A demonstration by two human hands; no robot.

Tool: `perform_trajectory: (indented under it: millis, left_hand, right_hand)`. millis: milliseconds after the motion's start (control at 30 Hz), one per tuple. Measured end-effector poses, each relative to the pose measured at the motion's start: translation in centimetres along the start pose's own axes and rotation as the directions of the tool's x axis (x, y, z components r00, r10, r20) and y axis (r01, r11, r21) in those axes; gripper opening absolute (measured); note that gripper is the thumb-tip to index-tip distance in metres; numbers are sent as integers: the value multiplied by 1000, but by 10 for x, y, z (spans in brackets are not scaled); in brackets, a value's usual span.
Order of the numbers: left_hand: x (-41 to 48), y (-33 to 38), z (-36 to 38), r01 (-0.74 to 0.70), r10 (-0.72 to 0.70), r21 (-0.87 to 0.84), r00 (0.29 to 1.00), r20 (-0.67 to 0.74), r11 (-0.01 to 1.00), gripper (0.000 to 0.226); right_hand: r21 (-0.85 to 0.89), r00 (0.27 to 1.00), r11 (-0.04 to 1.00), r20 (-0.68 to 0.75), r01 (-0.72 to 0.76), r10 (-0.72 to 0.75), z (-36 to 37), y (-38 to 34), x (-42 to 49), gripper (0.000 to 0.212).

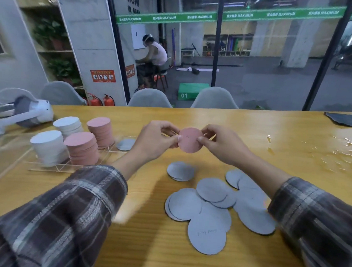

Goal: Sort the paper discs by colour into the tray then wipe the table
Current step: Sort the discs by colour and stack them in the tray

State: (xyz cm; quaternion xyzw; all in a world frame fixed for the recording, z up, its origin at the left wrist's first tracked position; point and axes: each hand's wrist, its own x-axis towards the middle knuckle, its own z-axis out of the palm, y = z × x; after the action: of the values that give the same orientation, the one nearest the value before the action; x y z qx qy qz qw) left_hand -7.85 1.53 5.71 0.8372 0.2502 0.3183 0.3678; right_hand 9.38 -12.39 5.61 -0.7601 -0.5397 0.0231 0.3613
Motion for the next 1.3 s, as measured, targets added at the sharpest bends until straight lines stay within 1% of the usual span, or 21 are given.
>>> perform_trajectory:
  millis: [67, 267, 400, 500, 667, 767, 900, 1100, 1200, 1300]
  left_hand:
    - [-6, -5, -22, 5, -3, 34, 998, -61, 999, 9]
    - [-26, -15, -88, 64, -49, 84, 982, -181, 994, 19]
    - [-28, -24, -131, 78, -32, 167, 963, -266, 983, 11]
    - [-23, -35, -164, 115, -33, 247, 949, -313, 962, 11]
    - [-7, -63, -206, 201, -96, 300, 939, -330, 932, 15]
    - [7, -75, -218, 241, -117, 332, 929, -352, 912, 18]
    - [24, -92, -224, 273, -147, 341, 924, -353, 899, 22]
    - [30, -101, -218, 289, -185, 408, 943, -275, 866, 29]
    - [29, -104, -213, 283, -191, 413, 949, -251, 865, 28]
    - [29, -106, -212, 278, -192, 454, 955, -227, 847, 34]
  right_hand:
    - [25, 1000, 999, -12, 20, -20, 12, -20, 9, 14]
    - [90, 996, 992, -24, 83, -81, 47, -78, 35, 19]
    - [108, 994, 989, 15, 104, -106, 70, -117, 58, 21]
    - [120, 992, 985, 29, 122, -127, 89, -144, 77, 24]
    - [143, 990, 984, 68, 111, -122, 123, -175, 111, 24]
    - [149, 991, 985, 91, 82, -96, 142, -182, 132, 26]
    - [113, 992, 992, 106, 62, -74, 158, -185, 152, 31]
    - [75, 987, 995, 147, 61, -71, 172, -180, 165, 31]
    - [92, 988, 994, 143, 52, -65, 177, -177, 165, 31]
    - [105, 989, 994, 139, 31, -45, 179, -175, 166, 28]
